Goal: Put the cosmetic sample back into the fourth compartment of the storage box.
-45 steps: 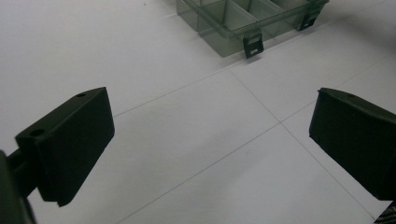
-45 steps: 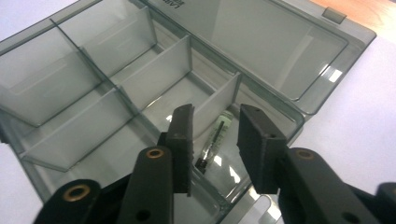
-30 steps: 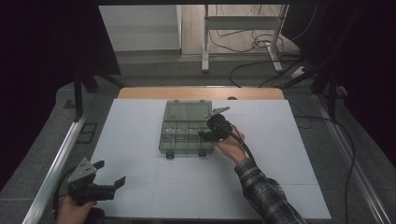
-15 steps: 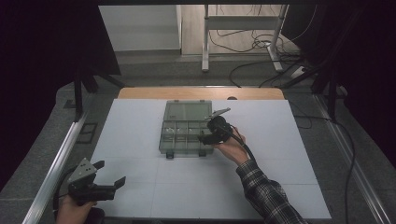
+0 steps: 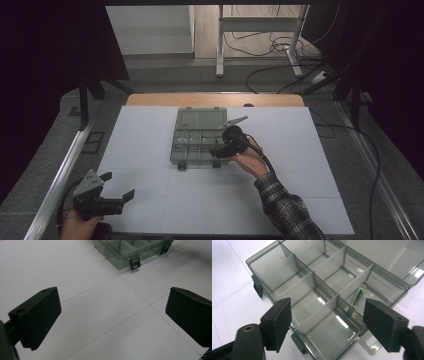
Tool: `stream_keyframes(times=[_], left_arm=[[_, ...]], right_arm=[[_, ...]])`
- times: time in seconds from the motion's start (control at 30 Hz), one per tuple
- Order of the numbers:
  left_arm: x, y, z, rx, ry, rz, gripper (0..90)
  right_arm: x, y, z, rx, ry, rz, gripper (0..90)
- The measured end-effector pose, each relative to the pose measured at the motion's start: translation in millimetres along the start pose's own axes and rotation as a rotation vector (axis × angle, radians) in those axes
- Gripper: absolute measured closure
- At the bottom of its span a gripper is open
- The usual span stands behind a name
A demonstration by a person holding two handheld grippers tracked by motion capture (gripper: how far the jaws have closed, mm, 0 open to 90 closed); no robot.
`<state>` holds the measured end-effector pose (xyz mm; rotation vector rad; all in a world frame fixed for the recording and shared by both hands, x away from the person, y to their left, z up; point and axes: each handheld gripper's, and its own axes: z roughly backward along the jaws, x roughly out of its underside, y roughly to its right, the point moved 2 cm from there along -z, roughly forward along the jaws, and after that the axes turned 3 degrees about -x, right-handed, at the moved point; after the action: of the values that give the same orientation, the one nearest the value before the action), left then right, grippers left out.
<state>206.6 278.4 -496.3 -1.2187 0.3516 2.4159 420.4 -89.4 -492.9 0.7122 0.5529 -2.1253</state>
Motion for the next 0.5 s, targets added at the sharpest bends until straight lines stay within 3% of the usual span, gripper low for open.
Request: stream_keyframes(times=[0.5], left_arm=[[-0.1, 0.0, 0.0, -0.001, -0.001, 0.0, 0.4]], right_arm=[[5.6, 4.9, 18.3, -0.032, 0.0, -0.036, 8.4]])
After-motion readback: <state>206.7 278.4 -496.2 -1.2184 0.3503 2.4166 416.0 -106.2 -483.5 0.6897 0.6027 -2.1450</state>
